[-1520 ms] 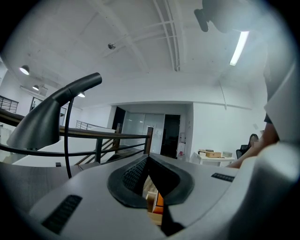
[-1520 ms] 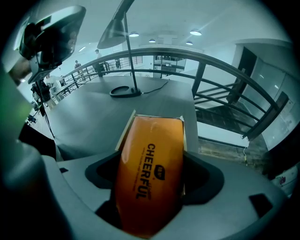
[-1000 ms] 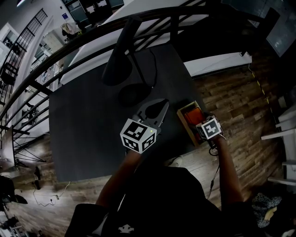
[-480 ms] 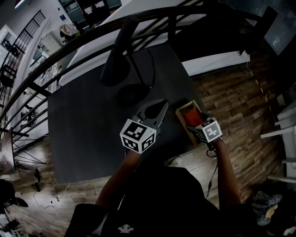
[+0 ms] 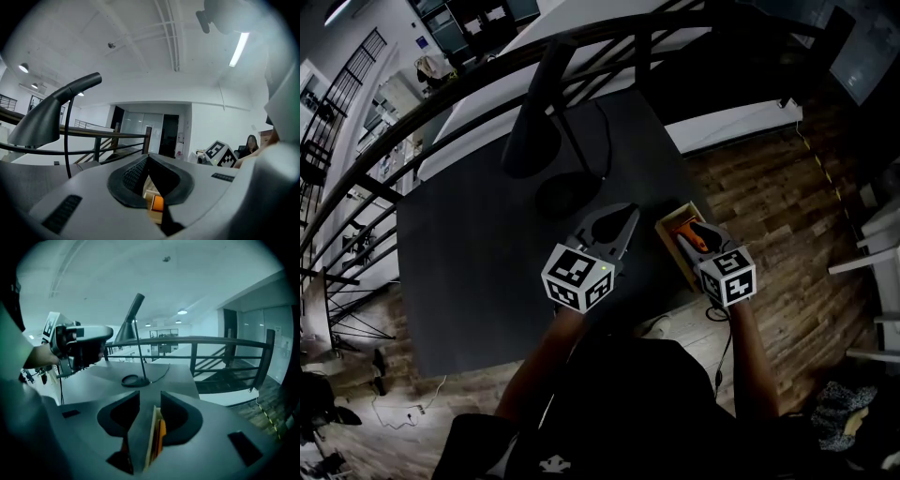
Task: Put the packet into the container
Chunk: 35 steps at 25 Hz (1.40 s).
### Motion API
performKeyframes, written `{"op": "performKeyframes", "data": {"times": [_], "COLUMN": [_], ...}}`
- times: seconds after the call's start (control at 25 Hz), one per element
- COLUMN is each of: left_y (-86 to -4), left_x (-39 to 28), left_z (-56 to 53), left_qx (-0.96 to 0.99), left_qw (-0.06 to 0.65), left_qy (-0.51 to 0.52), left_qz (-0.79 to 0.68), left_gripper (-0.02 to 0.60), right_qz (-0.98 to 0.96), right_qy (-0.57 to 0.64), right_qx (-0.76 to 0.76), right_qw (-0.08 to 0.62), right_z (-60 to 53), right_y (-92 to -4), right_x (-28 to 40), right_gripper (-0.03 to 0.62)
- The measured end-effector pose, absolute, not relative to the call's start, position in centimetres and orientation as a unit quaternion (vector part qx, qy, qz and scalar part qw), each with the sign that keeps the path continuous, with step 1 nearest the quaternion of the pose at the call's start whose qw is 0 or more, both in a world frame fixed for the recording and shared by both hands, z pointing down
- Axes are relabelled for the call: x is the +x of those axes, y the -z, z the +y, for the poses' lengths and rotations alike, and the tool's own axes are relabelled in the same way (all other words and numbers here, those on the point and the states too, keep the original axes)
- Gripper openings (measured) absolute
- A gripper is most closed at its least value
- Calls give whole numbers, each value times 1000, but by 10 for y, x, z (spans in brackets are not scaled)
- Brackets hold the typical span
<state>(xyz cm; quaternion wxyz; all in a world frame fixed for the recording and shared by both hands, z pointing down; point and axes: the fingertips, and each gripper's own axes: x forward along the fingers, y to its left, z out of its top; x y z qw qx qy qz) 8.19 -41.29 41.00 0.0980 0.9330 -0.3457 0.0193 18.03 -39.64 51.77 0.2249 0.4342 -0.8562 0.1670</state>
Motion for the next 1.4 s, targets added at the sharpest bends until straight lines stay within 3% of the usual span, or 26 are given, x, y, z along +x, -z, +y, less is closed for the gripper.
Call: {"op": "performKeyframes", "data": {"times": [0.52, 1.2, 1.4], "left_y": [-403, -393, -394], "left_x": [80, 84, 83], "left_z": [-408, -398, -397], "left_qx": [937, 941, 941], "left_qw": [88, 75, 74], "left_qy": [-11, -6, -7], "left_qz": [-338, -331, -330], "left_gripper": [6, 6, 6], "right_qz": [-876, -892, -894], "right_qy": [-89, -43, -42], "right_qx": [463, 449, 446], "right_qw": [108, 20, 28], "right_z": [-388, -376, -374], "right_y": [-433, -373, -380], "right_x": [153, 129, 129], "right_gripper": [5, 5, 5]}}
